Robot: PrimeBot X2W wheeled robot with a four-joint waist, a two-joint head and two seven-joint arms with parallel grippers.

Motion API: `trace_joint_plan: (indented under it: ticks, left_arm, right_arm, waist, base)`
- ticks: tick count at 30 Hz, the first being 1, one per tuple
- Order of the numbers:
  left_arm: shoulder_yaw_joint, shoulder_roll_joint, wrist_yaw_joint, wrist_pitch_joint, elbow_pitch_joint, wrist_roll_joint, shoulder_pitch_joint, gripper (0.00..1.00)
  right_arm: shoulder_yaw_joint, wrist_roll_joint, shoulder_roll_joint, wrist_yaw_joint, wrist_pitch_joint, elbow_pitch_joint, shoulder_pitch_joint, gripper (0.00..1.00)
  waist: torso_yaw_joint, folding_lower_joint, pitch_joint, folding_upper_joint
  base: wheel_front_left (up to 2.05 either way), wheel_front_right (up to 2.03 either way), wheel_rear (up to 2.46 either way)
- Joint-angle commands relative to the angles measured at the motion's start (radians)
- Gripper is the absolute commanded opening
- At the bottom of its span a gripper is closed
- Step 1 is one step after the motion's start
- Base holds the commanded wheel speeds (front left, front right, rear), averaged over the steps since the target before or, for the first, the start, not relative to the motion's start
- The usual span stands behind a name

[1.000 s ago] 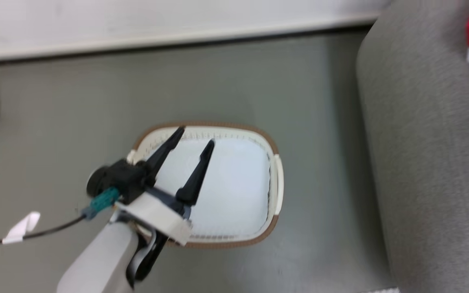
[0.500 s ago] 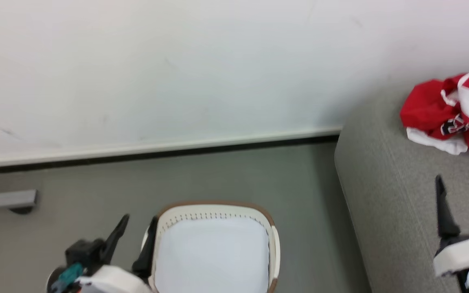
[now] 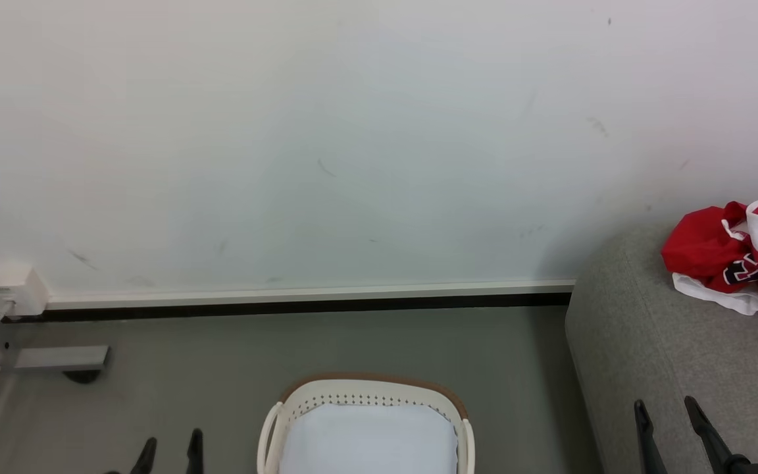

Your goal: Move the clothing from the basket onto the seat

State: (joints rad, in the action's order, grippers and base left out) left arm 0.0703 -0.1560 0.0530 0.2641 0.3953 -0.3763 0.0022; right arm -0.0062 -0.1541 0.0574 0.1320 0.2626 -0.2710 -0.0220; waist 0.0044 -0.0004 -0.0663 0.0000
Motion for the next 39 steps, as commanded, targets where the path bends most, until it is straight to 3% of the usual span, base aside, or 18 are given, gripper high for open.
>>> trace_joint_plan:
  ticks: [1, 14, 39]
  left_arm:
    - [-0.015, 0.009, 0.009, 0.000, 0.003, 0.019, 0.016, 1.00]
    - [-0.122, 0.079, 0.058, 0.000, 0.006, 0.098, 0.041, 1.00]
    - [-0.089, 0.090, 0.078, 0.000, 0.016, 0.104, 0.026, 1.00]
  right_arm:
    - [-0.004, 0.007, -0.001, -0.003, 0.003, 0.007, -0.019, 1.00]
    - [0.006, -0.022, -0.007, -0.003, 0.003, -0.006, -0.047, 1.00]
    - [0.027, -0.029, -0.007, -0.003, 0.003, -0.035, -0.032, 1.00]
  waist:
    - [0.003, 0.0004, -0.006, 0.0000]
    - [0.024, 0.0004, -0.034, 0.0000]
    - [0.014, 0.0004, -0.037, 0.0000]
  base:
    - [0.00, 0.00, 0.00]
    - [0.00, 0.00, 0.00]
    - [0.00, 0.00, 0.00]
